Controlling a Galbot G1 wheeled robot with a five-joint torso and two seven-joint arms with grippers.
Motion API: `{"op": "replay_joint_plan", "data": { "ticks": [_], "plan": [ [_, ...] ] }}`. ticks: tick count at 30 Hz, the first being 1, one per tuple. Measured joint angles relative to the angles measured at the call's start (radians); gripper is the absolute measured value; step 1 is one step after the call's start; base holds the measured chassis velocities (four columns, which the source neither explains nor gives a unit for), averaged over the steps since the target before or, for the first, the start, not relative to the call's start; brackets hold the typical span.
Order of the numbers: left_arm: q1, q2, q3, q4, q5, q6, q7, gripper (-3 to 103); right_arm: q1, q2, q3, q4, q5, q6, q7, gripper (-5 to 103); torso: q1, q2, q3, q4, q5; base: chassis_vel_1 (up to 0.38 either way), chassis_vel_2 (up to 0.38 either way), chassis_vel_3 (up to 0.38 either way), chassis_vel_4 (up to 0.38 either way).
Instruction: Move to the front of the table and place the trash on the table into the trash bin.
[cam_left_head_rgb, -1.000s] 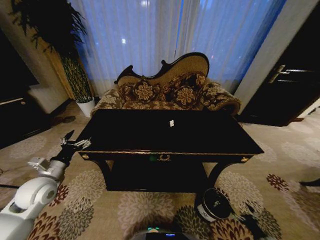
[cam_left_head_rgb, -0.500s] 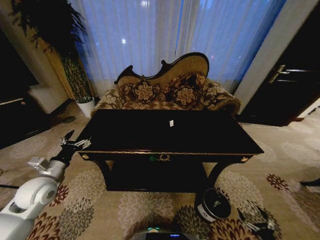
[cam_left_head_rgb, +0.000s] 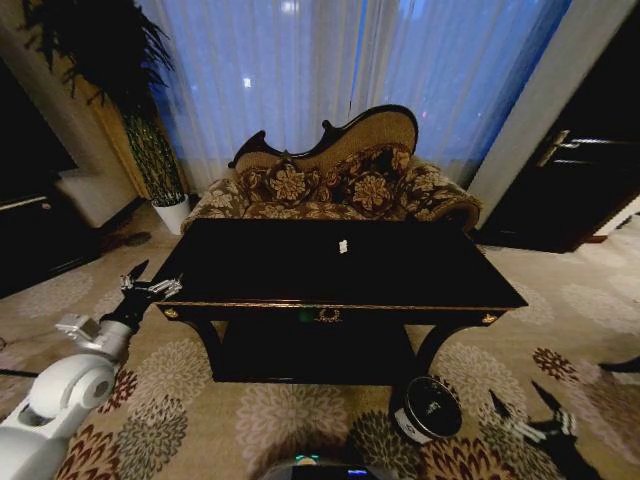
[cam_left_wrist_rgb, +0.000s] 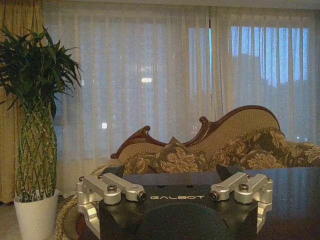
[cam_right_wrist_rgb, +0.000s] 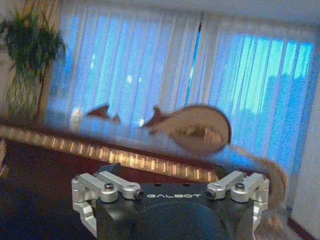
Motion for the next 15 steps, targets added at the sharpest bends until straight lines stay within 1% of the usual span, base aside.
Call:
{"op": "replay_joint_plan", "data": {
  "ticks": [1,4,5,7,9,11,12,15],
  "plan": [
    [0.0,0.0,0.0,0.0,0.0,0.0,0.0,100,0.002,-0.015,0.007,0.035,0.016,-0.026,0.03,100,0.0,0.0,0.0,0.0002,0.0001,0.0,0.0,0.0,0.0],
    [0.0,0.0,0.0,0.0,0.0,0.0,0.0,100,0.017,-0.06,0.023,0.096,0.037,-0.079,0.083,100,0.0,0.0,0.0,0.0001,-0.0001,0.0,0.0,0.0,0.0],
    [0.0,0.0,0.0,0.0,0.0,0.0,0.0,100,0.017,-0.06,0.023,0.096,0.037,-0.079,0.083,100,0.0,0.0,0.0,0.0001,-0.0001,0.0,0.0,0.0,0.0],
    [0.0,0.0,0.0,0.0,0.0,0.0,0.0,100,0.038,-0.091,0.029,0.113,0.036,-0.114,0.106,100,0.0,0.0,0.0,0.0001,0.0,0.0,0.0,0.0,0.0],
    [0.0,0.0,0.0,0.0,0.0,0.0,0.0,100,0.056,-0.121,0.027,0.12,0.026,-0.151,0.126,100,0.0,0.0,0.0,0.0002,0.0002,0.0,0.0,0.0,0.0],
    [0.0,0.0,0.0,0.0,0.0,0.0,0.0,100,0.07,-0.149,0.018,0.122,0.009,-0.172,0.14,100,0.0,0.0,0.0,-0.0002,0.0004,0.0,0.0,0.0,0.0],
    [0.0,0.0,0.0,0.0,0.0,0.0,0.0,100,0.07,-0.149,0.018,0.122,0.009,-0.172,0.14,100,0.0,0.0,0.0,-0.0002,0.0004,0.0,0.0,0.0,0.0],
    [0.0,0.0,0.0,0.0,0.0,0.0,0.0,100,0.098,-0.203,0.002,0.124,-0.026,-0.208,0.168,100,0.0,0.0,0.0,0.0,0.0004,0.0,0.0,0.0,0.0]
  ]
}}
